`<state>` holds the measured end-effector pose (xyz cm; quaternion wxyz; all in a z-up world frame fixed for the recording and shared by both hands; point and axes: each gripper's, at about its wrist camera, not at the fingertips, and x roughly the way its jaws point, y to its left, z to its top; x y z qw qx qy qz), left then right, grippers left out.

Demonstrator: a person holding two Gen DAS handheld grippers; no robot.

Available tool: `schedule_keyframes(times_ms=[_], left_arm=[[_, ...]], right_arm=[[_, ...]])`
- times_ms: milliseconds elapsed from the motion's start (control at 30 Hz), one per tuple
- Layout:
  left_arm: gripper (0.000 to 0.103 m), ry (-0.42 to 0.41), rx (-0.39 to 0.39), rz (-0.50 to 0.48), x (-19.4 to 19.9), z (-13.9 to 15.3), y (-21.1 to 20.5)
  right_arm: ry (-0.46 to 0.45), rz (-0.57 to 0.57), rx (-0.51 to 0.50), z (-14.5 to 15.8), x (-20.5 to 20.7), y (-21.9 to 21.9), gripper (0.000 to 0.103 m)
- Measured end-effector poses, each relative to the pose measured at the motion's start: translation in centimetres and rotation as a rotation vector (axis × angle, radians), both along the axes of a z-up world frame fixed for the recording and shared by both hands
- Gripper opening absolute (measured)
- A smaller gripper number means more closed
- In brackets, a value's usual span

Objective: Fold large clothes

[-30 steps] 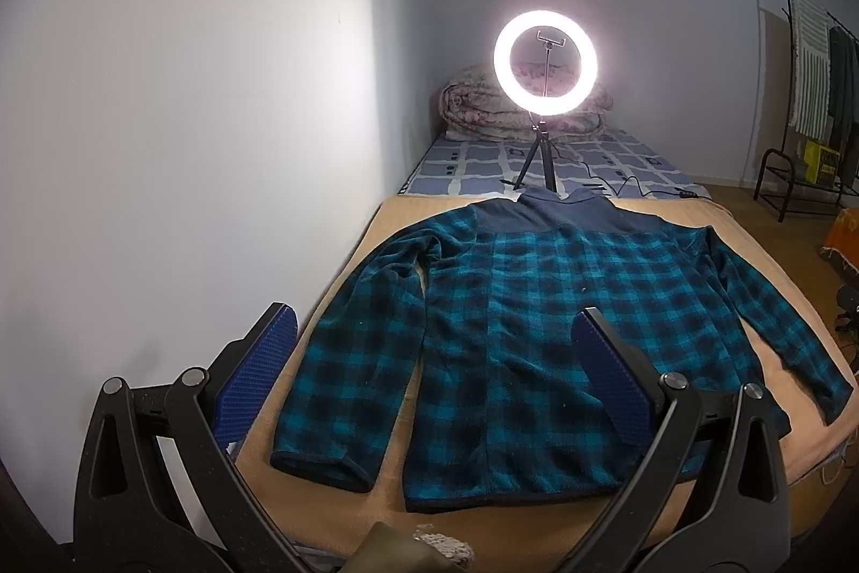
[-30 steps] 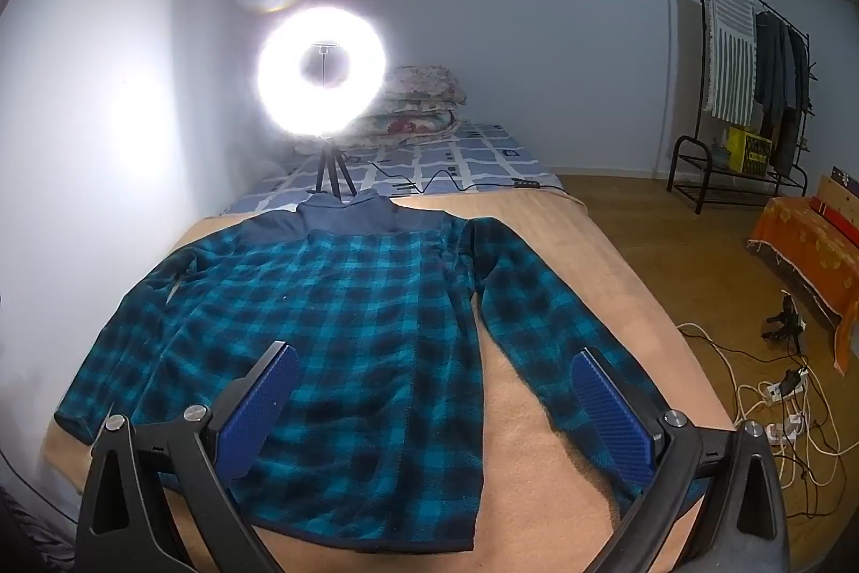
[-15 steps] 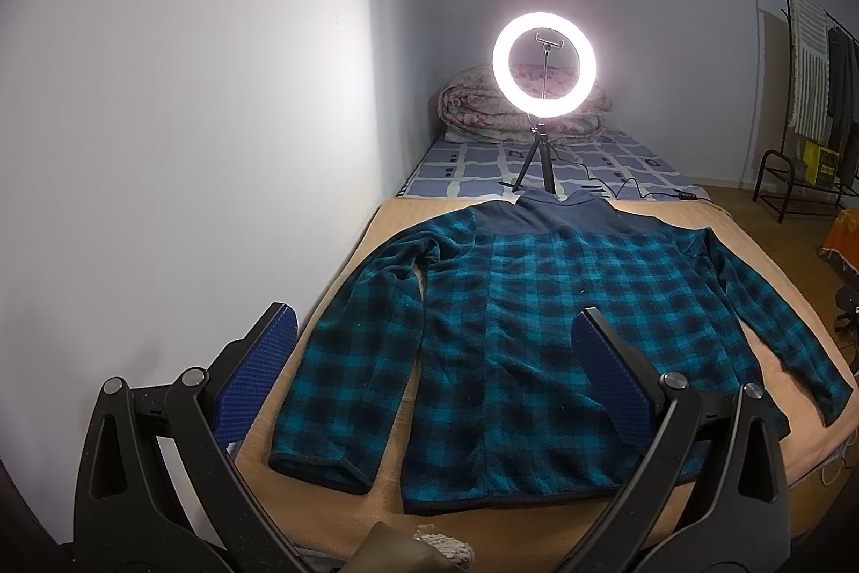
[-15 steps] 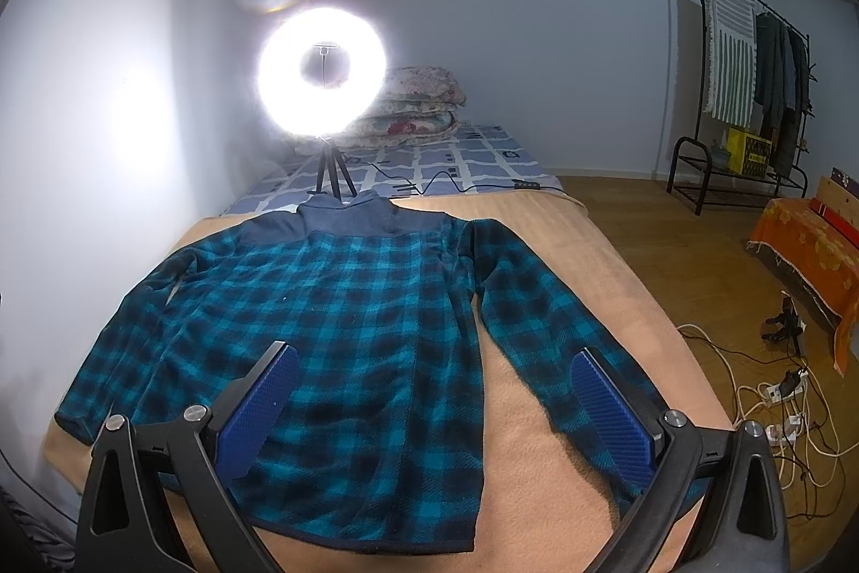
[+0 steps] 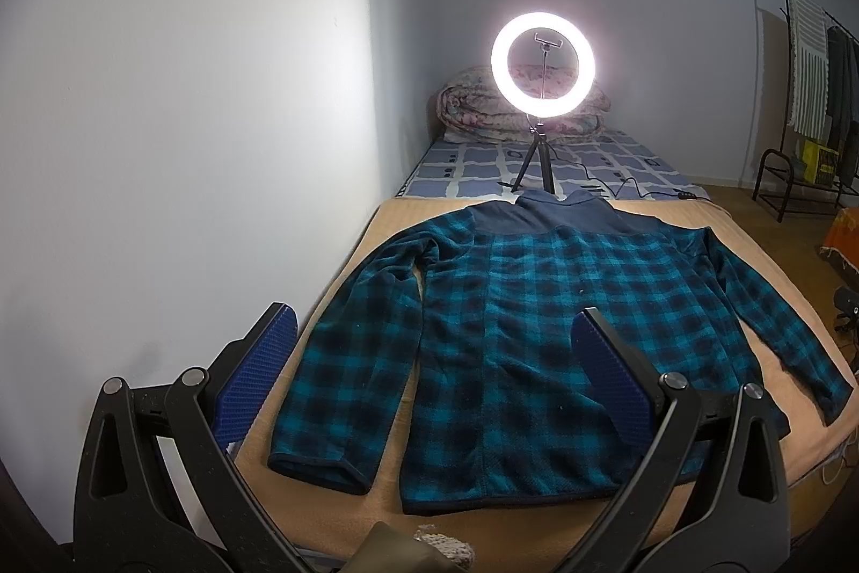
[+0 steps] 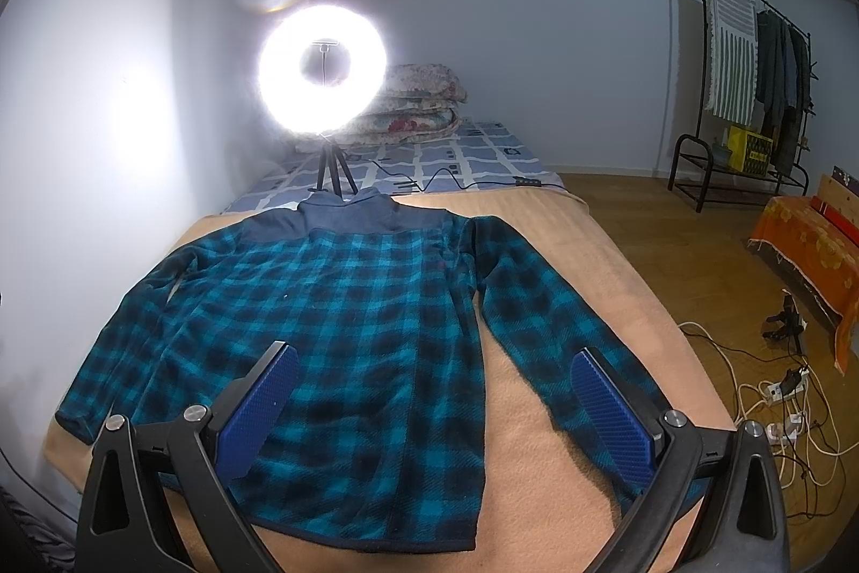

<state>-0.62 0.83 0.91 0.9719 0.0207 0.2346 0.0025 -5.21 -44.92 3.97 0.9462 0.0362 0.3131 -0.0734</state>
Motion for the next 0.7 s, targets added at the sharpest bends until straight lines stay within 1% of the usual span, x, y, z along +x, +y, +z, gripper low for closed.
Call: schedule_keyframes(times_ms=[700], left_arm=[[0.103,-0.002,0.003,0.0,0.03,0.11,0.0]], right_arm=[[0.004,0.006,-0.007,-0.08,0.23,0.54,0.103]])
